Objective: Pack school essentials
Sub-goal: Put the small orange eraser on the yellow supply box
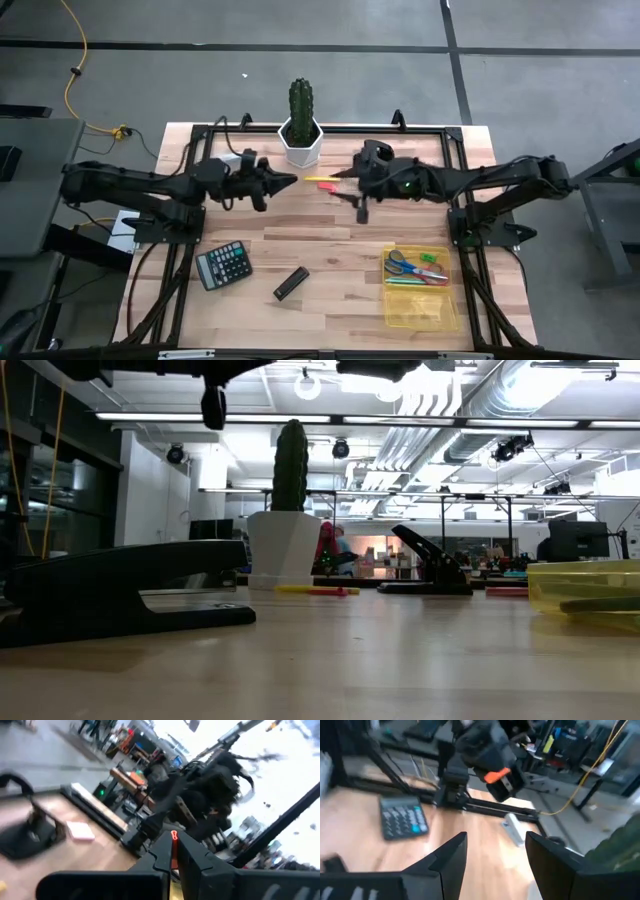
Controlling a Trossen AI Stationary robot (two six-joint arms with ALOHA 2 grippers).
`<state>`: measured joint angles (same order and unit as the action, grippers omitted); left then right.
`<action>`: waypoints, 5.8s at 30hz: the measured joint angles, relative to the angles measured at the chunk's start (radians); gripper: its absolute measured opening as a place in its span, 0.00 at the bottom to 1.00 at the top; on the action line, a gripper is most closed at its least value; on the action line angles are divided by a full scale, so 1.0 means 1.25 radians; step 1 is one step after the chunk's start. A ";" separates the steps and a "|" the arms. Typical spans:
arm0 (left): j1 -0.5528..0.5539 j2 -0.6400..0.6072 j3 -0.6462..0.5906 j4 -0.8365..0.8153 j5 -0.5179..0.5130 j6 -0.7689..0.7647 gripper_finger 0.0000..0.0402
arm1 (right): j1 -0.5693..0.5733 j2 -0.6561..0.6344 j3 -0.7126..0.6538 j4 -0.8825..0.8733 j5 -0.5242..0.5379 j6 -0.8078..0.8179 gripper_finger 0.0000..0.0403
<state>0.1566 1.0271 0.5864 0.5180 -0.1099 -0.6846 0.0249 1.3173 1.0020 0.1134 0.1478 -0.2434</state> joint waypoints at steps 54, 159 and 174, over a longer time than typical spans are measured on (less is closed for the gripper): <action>0.011 0.129 0.098 0.043 0.082 -0.288 0.01 | 0.033 0.171 0.193 0.028 0.072 -0.076 0.32; -0.104 -0.158 0.097 -0.262 -0.116 0.530 0.34 | -0.019 -0.232 -0.082 -0.175 -0.035 0.252 0.02; -0.144 -0.152 0.097 -0.229 -0.199 0.530 0.34 | -0.019 -0.270 -0.149 -0.081 -0.092 0.252 0.02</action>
<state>-0.0231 0.8371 0.7082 0.2321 -0.3592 -0.0219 0.0006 0.9798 0.8162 0.0120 0.0334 0.0711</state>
